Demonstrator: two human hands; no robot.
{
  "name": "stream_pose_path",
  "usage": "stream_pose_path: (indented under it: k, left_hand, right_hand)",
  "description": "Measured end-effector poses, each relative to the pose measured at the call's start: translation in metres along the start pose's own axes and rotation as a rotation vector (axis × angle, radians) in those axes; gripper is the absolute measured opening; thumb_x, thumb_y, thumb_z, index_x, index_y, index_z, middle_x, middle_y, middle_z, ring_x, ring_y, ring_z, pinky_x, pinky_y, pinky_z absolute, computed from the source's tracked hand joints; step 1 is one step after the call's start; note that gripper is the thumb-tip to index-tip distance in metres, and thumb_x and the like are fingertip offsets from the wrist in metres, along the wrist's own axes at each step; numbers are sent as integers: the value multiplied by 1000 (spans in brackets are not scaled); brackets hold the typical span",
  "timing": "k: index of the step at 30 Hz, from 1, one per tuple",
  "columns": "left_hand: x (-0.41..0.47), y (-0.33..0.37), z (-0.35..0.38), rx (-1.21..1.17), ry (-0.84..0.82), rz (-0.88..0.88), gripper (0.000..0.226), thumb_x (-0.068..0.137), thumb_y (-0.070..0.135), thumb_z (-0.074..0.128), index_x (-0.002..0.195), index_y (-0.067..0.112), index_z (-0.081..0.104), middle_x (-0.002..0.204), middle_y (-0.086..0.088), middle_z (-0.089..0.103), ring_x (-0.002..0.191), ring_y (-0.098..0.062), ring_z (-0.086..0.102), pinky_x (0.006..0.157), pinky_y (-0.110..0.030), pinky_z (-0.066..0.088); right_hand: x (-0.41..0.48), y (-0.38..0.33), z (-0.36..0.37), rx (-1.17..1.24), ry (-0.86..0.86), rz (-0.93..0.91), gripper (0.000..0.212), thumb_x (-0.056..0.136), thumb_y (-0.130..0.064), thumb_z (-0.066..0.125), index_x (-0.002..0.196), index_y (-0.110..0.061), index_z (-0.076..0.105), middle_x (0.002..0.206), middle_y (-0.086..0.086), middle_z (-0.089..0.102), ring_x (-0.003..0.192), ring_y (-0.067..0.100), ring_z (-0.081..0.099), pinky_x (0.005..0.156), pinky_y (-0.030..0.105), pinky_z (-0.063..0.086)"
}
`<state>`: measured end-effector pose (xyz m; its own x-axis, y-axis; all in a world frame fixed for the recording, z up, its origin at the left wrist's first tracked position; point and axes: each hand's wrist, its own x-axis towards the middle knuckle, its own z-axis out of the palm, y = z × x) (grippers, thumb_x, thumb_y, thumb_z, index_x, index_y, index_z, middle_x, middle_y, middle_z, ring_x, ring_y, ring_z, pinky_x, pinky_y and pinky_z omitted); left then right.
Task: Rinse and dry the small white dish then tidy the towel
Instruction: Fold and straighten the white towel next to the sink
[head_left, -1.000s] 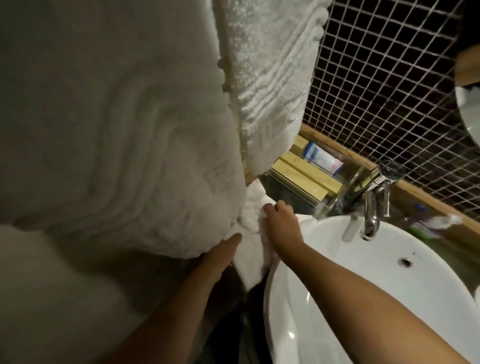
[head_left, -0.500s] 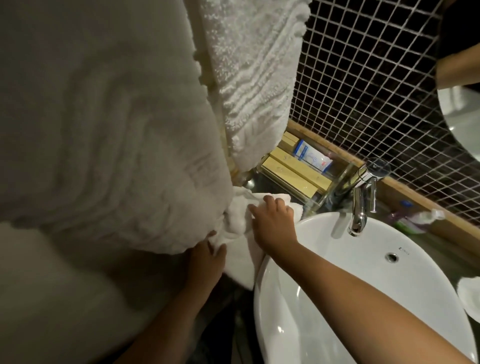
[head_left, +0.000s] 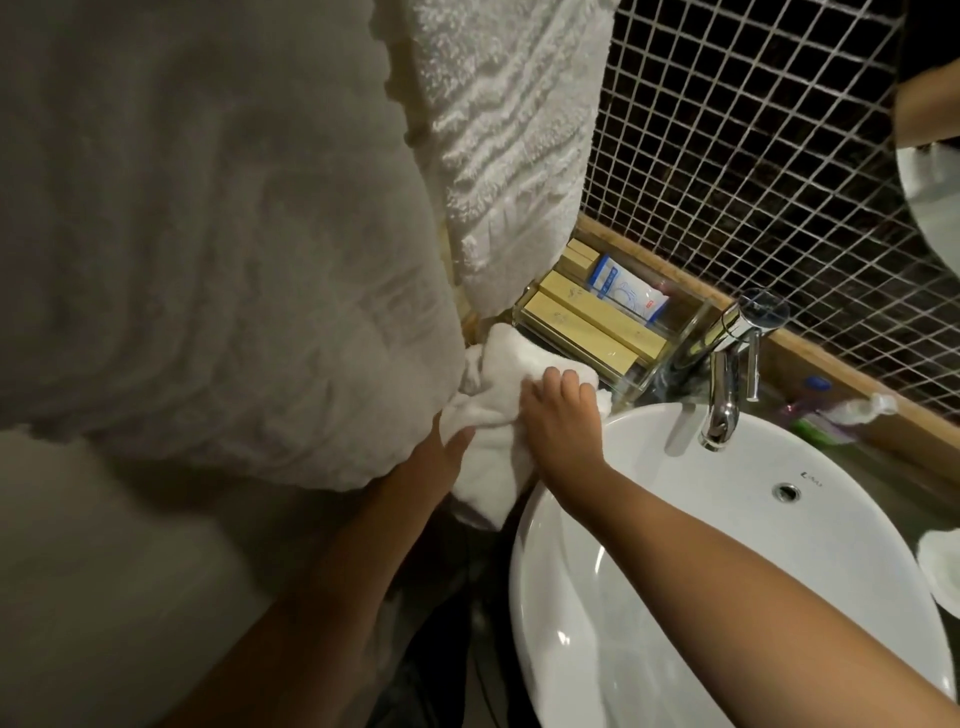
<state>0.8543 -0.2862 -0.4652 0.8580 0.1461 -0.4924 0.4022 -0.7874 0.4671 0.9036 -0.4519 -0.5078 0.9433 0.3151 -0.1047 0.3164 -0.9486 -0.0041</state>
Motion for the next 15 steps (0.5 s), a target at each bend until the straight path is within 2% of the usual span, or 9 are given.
stream_pose_path:
  k: [2,3,4,6,9,10,12,15]
  left_hand:
    - [-13,-5,1,379,170,13,62,101,56,31,156,30,17,160,-13,25,143,-32,28,115,-41,25]
    - [-18,-7,5,557,225,73,63,99,61,26,156,35,13,162,-10,17,146,-32,22,117,-46,22]
    - [-21,-10,11,612,225,115,64,98,63,25,155,37,10,163,-9,13,147,-32,20,118,-48,21]
    - [-20,-18,27,467,167,166,65,97,63,29,154,38,10,162,-7,16,146,-30,22,117,-49,27]
    - [-12,-24,36,-8,186,134,59,99,55,37,152,32,27,158,-8,29,143,-26,30,111,-50,37]
    - [-8,-26,36,-127,224,104,55,100,50,40,150,28,33,156,-8,34,141,-25,34,110,-50,38]
    - [1,-28,35,-211,264,32,51,101,42,43,148,21,38,153,-8,39,139,-24,37,111,-49,38]
    - [15,-32,32,-283,216,-23,50,101,37,46,147,19,38,152,-8,40,139,-26,38,112,-48,36]
  right_hand:
    - [-3,-1,1,-3,-26,155,28,95,-26,53,116,-9,57,108,11,54,99,27,47,89,39,43]
    - [-3,-3,2,-4,-39,195,32,94,-28,52,119,-8,56,114,12,54,105,29,48,95,41,43]
    - [-2,-4,2,11,-53,203,39,93,-30,54,125,-8,54,121,14,53,113,32,47,101,45,41]
    - [-1,-6,5,53,-100,153,62,88,-36,61,142,-13,41,139,18,43,129,39,38,108,53,35]
    - [2,-8,7,84,-107,13,90,83,-38,70,155,-25,19,151,22,32,140,46,26,112,59,29]
    - [4,-8,8,109,-90,-36,92,83,-37,71,156,-27,17,154,21,29,142,46,24,113,58,27]
    - [13,-8,9,175,-94,-143,89,84,-32,72,156,-30,20,160,15,24,146,43,20,115,56,25]
    - [30,-7,7,159,-134,-275,80,83,-31,73,151,-30,31,163,9,22,146,40,20,112,54,32]
